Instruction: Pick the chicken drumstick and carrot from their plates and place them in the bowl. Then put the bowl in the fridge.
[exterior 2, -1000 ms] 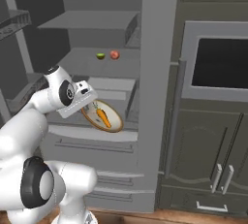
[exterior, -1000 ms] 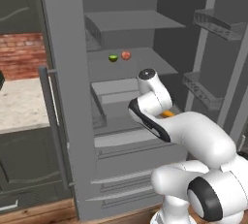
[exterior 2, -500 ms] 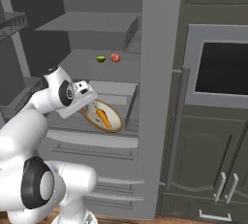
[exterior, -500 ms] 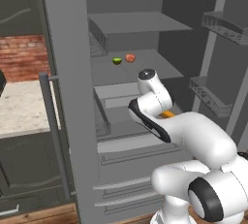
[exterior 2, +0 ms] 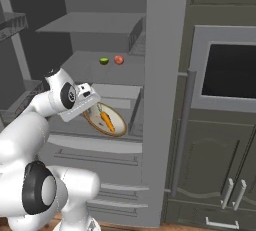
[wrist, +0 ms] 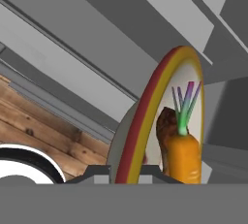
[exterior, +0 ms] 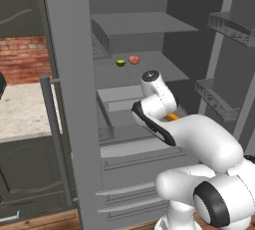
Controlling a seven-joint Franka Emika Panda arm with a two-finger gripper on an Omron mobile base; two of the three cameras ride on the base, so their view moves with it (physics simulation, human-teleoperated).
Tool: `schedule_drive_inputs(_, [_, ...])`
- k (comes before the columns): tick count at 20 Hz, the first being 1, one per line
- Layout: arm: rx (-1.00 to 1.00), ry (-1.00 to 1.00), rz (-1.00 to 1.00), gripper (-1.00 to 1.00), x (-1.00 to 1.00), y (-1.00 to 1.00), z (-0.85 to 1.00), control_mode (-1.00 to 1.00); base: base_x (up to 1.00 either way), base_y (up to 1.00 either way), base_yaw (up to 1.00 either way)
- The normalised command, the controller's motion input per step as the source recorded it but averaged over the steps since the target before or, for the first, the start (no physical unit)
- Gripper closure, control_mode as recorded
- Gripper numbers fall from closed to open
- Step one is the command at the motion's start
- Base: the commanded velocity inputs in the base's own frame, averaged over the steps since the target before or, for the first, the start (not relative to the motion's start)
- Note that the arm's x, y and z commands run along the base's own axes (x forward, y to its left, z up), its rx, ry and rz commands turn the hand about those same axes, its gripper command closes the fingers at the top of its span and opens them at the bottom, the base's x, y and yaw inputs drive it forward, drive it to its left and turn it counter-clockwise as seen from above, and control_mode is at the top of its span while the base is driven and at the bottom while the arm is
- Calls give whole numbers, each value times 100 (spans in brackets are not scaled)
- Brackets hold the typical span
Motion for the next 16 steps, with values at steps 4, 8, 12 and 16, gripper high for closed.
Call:
schedule_drive_inputs(4, [0, 0, 0, 100, 0, 0, 0, 100, 0, 0, 0])
schedule_drive_inputs(8, [0, 0, 0, 100, 0, 0, 0, 100, 0, 0, 0])
schedule_drive_inputs(12, [0, 0, 0, 100, 0, 0, 0, -100, 0, 0, 0])
schedule_drive_inputs(16, [0, 0, 0, 100, 0, 0, 0, -100, 0, 0, 0])
